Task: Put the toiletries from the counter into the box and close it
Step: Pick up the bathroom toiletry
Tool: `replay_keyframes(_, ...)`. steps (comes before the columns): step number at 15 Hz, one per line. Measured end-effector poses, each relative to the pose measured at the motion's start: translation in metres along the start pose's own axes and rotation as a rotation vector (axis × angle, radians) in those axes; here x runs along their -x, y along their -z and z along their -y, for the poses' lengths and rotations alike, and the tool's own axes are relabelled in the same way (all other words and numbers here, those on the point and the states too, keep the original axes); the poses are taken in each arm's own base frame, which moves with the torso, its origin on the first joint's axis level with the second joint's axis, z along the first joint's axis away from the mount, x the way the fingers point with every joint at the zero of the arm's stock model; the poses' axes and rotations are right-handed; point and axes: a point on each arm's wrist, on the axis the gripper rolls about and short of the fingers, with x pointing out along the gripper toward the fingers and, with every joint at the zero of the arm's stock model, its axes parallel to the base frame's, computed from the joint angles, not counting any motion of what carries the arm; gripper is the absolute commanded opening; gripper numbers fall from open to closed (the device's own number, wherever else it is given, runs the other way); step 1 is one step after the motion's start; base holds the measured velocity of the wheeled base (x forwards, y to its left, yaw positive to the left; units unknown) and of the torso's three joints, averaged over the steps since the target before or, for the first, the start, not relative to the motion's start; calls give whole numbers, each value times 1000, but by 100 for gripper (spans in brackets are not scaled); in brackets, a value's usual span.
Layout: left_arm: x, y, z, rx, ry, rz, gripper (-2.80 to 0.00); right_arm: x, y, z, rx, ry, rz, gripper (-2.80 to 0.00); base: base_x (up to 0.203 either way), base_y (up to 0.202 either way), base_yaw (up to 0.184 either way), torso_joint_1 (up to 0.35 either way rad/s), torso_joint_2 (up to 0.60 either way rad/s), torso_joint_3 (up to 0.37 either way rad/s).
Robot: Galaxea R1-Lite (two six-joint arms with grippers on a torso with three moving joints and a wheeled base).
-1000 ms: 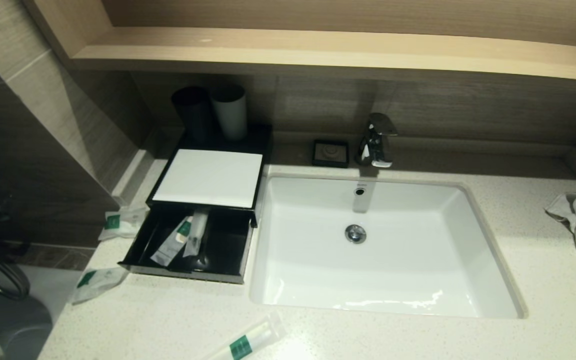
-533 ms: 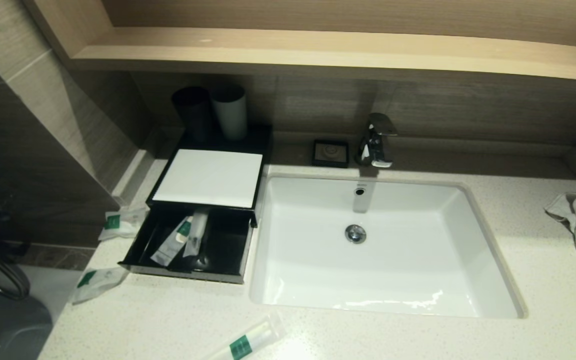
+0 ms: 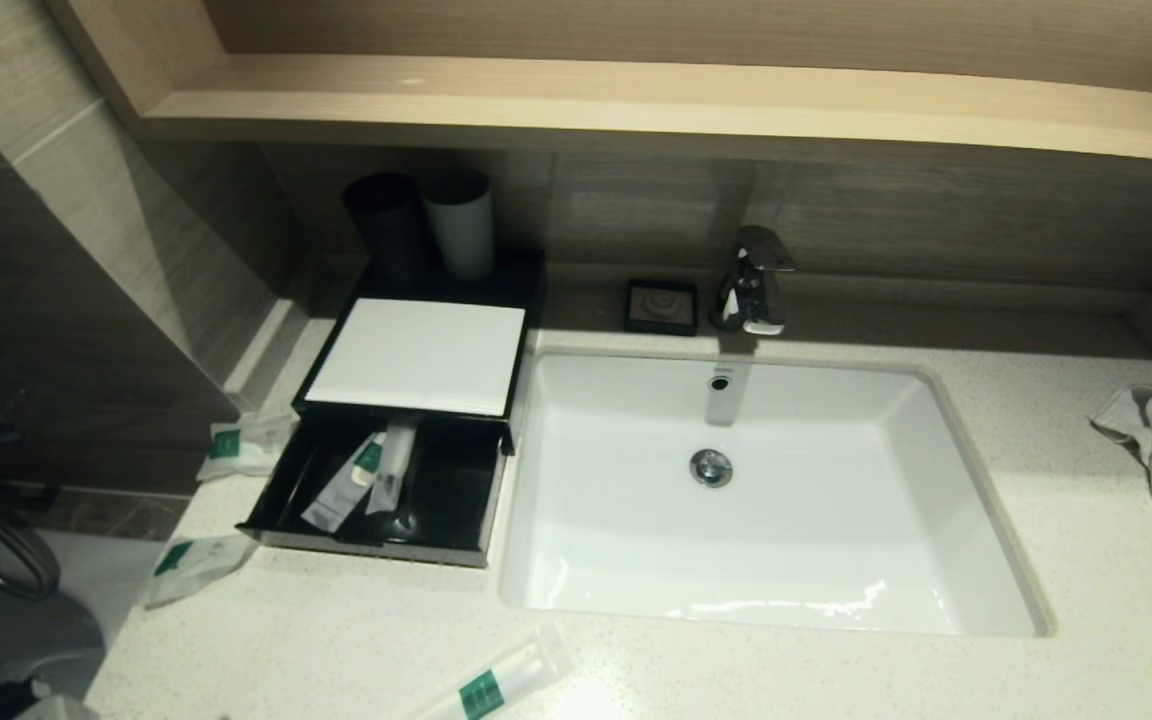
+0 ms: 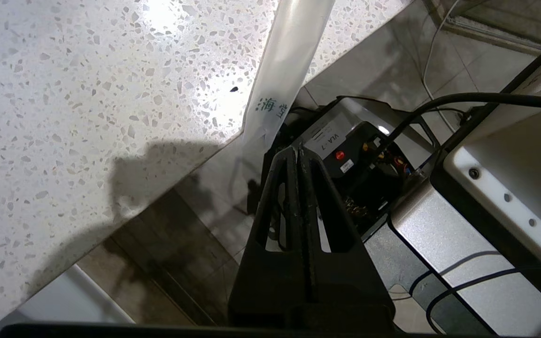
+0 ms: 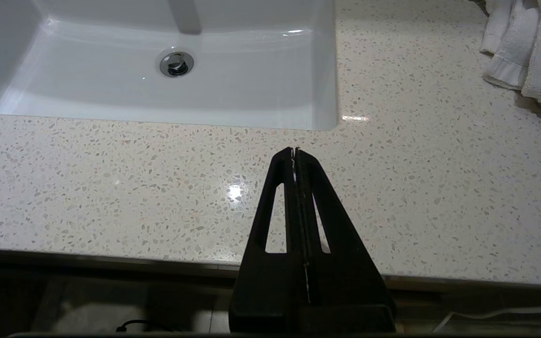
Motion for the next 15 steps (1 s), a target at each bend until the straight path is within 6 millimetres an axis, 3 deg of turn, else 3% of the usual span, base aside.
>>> replay_keyframes(15, -50, -16, -17, -94, 75, -78, -280, 0, 0, 0, 0, 0, -1, -280, 0, 0, 0, 0, 0, 0)
